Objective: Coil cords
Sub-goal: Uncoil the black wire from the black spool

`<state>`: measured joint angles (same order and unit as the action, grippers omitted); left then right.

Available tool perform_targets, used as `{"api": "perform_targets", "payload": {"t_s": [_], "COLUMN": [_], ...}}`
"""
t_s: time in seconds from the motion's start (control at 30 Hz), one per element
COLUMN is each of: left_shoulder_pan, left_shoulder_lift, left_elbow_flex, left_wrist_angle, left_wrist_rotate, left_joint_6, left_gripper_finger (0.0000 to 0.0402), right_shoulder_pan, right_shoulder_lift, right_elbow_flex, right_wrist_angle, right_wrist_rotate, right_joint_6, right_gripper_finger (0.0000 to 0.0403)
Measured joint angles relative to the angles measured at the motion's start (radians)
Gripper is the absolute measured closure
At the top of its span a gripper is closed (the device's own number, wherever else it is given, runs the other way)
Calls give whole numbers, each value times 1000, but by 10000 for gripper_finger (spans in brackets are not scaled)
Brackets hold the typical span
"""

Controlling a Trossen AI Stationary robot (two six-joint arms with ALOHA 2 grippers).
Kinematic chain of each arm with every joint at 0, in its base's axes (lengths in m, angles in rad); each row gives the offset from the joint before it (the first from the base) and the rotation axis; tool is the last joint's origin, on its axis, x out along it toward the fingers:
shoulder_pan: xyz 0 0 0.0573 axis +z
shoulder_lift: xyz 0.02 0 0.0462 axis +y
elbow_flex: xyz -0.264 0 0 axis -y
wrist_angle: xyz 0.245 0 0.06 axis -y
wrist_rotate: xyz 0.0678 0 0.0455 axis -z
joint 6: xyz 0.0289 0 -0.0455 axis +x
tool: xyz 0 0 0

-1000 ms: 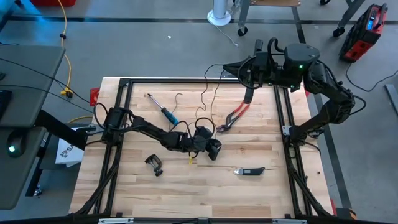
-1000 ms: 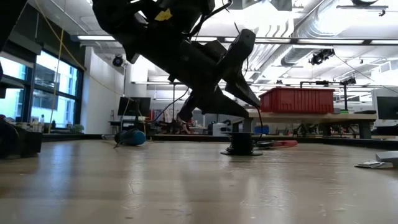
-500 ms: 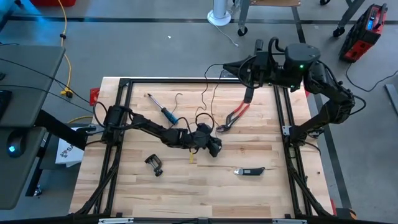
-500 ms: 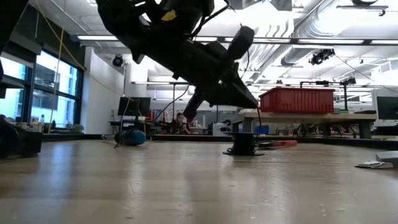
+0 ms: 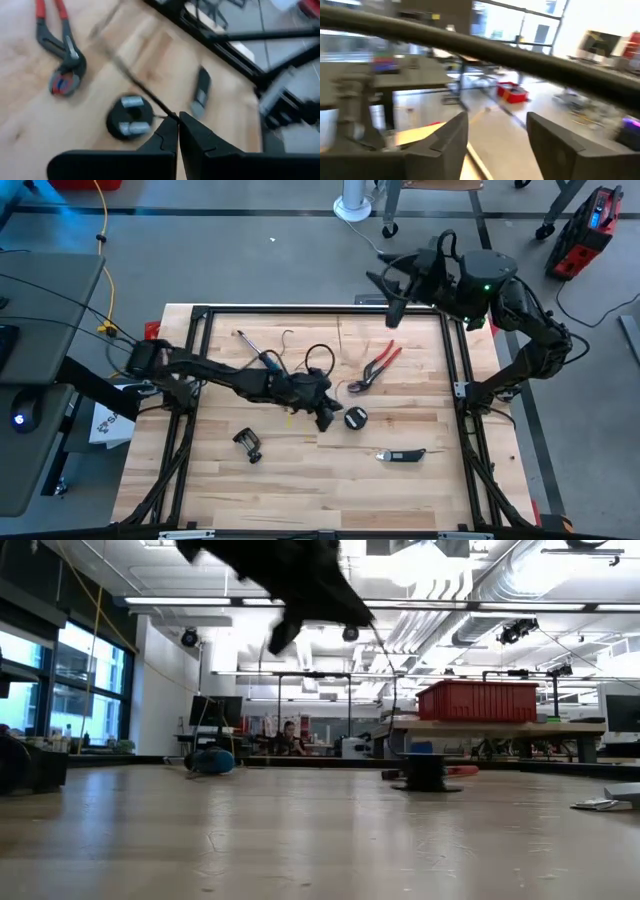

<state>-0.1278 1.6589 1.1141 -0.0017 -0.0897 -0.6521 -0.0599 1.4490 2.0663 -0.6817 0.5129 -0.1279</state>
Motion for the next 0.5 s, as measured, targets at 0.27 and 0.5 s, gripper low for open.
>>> {"api": "perform_targets", "payload": {"t_s": [0.27,0.5], "left_shoulder_pan": [-33,2], "left_shoulder_lift": [-223,-452], "left_elbow_flex": [0,0], "left_wrist_angle": [-212,-233], "left_wrist_rotate": [37,-30], "left_joint_6": [-32,-105], "left_gripper_finger": [402,401], "right_shoulder_pan": [-78,-110], "right_shoulder_lift": [-1,0], "right_elbow_flex": [1,0], "right_wrist_angle": [-144,-361], "right_wrist_rotate": [33,-59], "right_joint_6": [125,157], "right_gripper_finger": [187,187]}}
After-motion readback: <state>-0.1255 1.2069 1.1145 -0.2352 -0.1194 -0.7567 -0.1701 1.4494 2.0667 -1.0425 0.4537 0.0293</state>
